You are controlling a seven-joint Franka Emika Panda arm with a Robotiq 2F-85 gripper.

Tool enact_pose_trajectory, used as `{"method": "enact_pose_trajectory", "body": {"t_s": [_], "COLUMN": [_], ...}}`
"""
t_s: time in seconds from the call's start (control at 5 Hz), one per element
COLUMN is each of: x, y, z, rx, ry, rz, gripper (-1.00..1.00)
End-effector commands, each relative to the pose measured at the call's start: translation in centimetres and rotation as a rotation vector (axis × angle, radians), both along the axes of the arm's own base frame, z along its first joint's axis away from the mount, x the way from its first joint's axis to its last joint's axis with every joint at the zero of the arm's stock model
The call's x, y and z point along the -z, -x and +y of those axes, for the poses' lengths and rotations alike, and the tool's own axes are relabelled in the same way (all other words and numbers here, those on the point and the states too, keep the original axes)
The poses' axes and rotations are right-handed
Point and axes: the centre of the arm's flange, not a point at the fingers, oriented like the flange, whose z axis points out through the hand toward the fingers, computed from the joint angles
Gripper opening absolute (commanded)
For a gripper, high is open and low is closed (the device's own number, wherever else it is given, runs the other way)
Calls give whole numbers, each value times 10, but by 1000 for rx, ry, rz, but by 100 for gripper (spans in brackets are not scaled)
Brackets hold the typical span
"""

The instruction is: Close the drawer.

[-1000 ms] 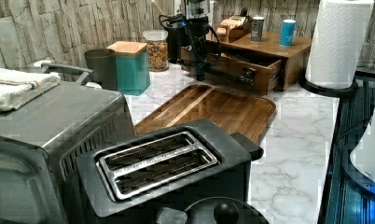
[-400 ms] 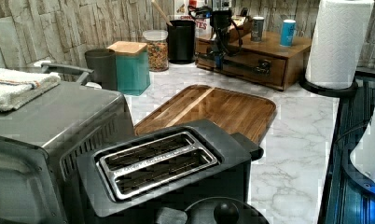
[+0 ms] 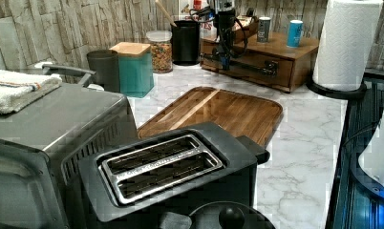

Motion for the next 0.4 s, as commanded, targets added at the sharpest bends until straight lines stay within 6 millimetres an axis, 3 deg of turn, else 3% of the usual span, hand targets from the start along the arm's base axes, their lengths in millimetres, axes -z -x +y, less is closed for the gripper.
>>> {"method": "enact_pose_trajectory", "body": {"t_s": [0.2,0.4], "x": [-90,-90], "y": [62,62], "z": [-141,-141], "rx": [237,237], "ry": [191,191], "rz": [-138,-138], "gripper": [-100,-100]}}
